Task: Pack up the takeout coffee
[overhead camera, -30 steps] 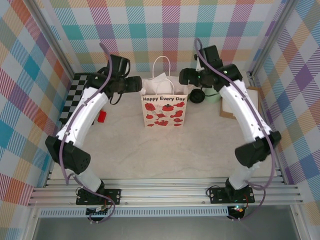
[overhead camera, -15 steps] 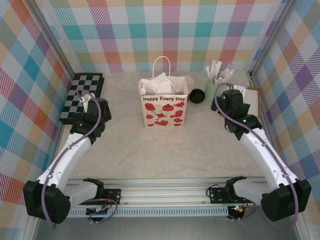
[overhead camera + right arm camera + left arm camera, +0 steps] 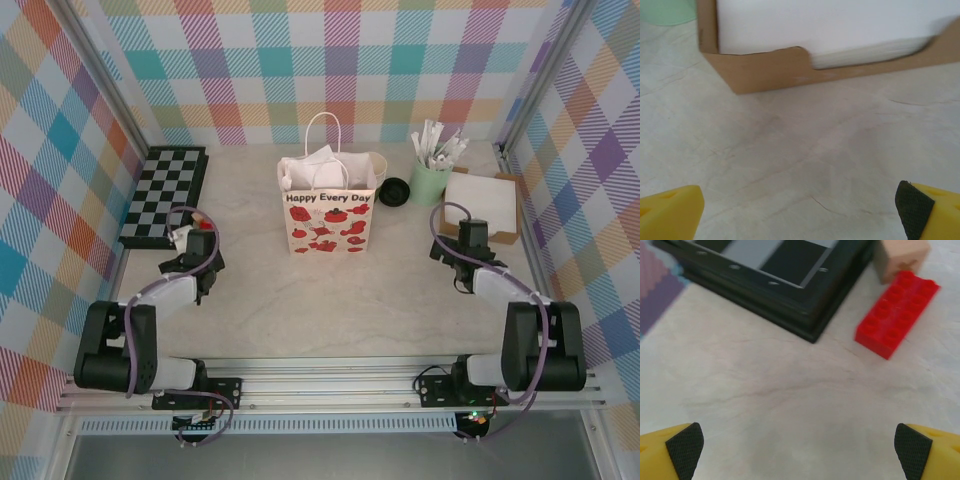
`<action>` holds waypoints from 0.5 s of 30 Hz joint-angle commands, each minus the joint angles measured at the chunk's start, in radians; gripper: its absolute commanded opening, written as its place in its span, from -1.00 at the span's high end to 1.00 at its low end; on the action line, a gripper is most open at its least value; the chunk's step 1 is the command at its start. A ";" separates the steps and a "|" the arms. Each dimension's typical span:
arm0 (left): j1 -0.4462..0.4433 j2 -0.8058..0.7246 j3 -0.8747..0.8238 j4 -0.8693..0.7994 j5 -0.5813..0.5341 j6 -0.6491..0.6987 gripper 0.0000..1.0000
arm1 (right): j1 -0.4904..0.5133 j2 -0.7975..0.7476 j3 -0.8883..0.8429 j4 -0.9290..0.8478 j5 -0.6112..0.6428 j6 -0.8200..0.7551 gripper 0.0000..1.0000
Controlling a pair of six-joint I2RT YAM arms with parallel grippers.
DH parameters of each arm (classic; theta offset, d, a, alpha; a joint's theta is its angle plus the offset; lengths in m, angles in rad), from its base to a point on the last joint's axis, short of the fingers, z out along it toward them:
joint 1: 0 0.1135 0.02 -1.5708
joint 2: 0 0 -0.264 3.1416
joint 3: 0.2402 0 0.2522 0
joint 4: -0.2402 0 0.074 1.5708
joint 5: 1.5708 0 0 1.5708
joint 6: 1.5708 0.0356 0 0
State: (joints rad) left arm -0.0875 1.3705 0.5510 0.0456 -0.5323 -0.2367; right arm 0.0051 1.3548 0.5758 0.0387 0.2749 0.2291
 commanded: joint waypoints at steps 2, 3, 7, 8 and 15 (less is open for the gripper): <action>0.010 0.043 -0.026 0.346 0.185 0.129 -1.00 | -0.004 0.051 -0.001 0.226 -0.103 -0.063 -1.00; 0.010 0.063 -0.023 0.388 0.220 0.142 -1.00 | -0.005 0.057 -0.011 0.274 -0.104 -0.066 -1.00; 0.012 0.108 -0.004 0.441 0.408 0.234 -1.00 | -0.004 0.084 -0.036 0.425 -0.143 -0.125 -1.00; 0.011 0.097 -0.026 0.484 0.438 0.256 -1.00 | -0.004 0.087 -0.044 0.455 -0.143 -0.137 -1.00; 0.013 0.198 -0.167 0.825 0.432 0.268 -1.00 | 0.011 0.158 -0.255 0.929 -0.181 -0.189 -1.00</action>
State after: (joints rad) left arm -0.0860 1.5192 0.3801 0.7124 -0.1429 -0.0029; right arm 0.0078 1.4826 0.3805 0.7078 0.1177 0.0818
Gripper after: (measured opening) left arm 0.999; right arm 0.999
